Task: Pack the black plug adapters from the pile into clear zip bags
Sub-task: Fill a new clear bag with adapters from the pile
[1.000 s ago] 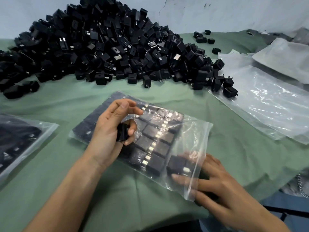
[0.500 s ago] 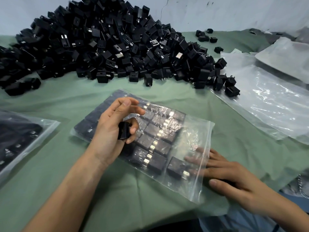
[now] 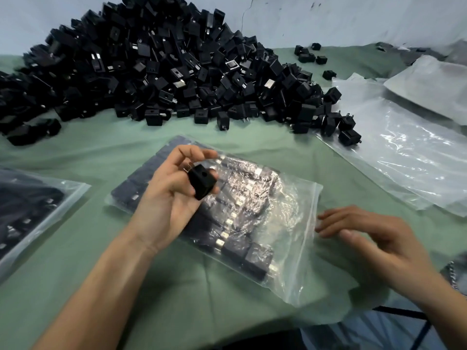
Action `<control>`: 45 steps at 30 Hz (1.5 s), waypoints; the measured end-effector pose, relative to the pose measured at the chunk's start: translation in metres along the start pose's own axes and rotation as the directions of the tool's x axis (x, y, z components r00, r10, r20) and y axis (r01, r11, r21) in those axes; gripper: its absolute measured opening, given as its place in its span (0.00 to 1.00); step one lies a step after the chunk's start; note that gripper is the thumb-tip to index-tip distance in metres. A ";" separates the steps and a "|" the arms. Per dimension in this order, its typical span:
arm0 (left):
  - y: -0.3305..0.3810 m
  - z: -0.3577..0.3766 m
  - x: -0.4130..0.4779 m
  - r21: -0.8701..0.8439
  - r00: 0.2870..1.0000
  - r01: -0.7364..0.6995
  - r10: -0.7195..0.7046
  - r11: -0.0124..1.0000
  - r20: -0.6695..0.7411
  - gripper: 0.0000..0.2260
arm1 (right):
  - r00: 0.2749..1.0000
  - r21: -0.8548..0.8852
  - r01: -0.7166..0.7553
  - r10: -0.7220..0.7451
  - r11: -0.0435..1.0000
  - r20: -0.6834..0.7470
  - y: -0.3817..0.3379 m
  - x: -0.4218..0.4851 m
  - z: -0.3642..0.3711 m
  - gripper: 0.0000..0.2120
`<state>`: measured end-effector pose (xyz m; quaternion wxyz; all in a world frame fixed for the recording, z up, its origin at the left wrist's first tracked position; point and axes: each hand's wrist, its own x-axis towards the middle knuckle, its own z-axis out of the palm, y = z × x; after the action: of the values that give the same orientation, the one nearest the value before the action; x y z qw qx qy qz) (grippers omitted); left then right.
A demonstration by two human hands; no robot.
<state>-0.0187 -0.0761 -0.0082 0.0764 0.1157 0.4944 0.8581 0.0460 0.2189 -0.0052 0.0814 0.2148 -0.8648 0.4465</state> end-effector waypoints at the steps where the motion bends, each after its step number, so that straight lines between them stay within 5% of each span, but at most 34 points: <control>1: -0.002 0.001 0.000 0.029 1.000 -0.008 0.009 1.000 -0.018 0.18 | 0.997 -0.047 0.005 -0.008 0.999 -0.077 -0.001 0.003 0.002 0.10; 7: -0.011 0.013 -0.004 0.118 0.997 -0.005 -0.004 0.993 0.073 0.13 | 0.959 -0.179 0.175 -0.210 0.968 -0.193 -0.027 0.028 0.037 0.15; 11: -0.008 0.016 -0.005 0.132 0.993 0.053 -0.067 0.990 0.099 0.24 | 0.951 0.019 0.205 -0.194 0.979 -0.242 -0.042 0.037 0.061 0.19; 16: -0.005 0.021 -0.006 0.125 0.986 0.089 -0.105 0.988 0.131 0.23 | 0.973 0.359 0.054 0.033 0.932 -0.230 -0.051 0.039 0.083 0.23; 19: -0.004 0.022 -0.008 0.128 0.980 0.106 -0.125 0.986 0.155 0.21 | 0.975 0.248 0.105 -0.051 0.963 -0.215 -0.052 0.041 0.084 0.24; 23: -0.006 0.024 -0.008 0.119 0.980 0.110 -0.127 0.987 0.151 0.19 | 0.929 -0.059 0.345 -0.350 0.937 -0.120 -0.049 0.047 0.079 0.24; 29: -0.008 0.024 -0.008 0.193 0.969 0.173 -0.203 0.966 0.143 0.19 | 0.920 -0.135 0.358 -0.373 0.924 -0.115 -0.046 0.050 0.076 0.08; 32: -0.005 0.019 -0.005 0.188 0.973 0.154 -0.182 0.970 0.141 0.22 | 0.930 -0.104 0.271 -0.288 0.957 -0.227 -0.044 0.046 0.068 0.11; 35: 0.000 0.010 -0.001 0.157 0.991 0.099 -0.111 0.983 0.072 0.23 | 0.910 -0.122 -0.015 -0.037 0.992 -0.412 -0.026 0.028 0.042 0.17; 39: 0.001 0.006 0.002 0.109 0.999 0.025 -0.027 0.994 0.018 0.21 | 0.861 -0.292 -0.362 0.198 0.885 -0.469 0.001 -0.002 0.017 0.15; 45: -0.001 0.007 0.001 0.115 1.000 0.020 -0.021 0.993 0.004 0.22 | 0.955 -0.272 -0.230 0.162 0.934 -0.250 -0.009 -0.007 0.039 0.17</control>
<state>-0.0180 -0.0697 -0.0060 0.0799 0.1171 0.5442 0.8269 0.0581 0.1851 -0.0243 0.1642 0.0607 -0.9247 0.3381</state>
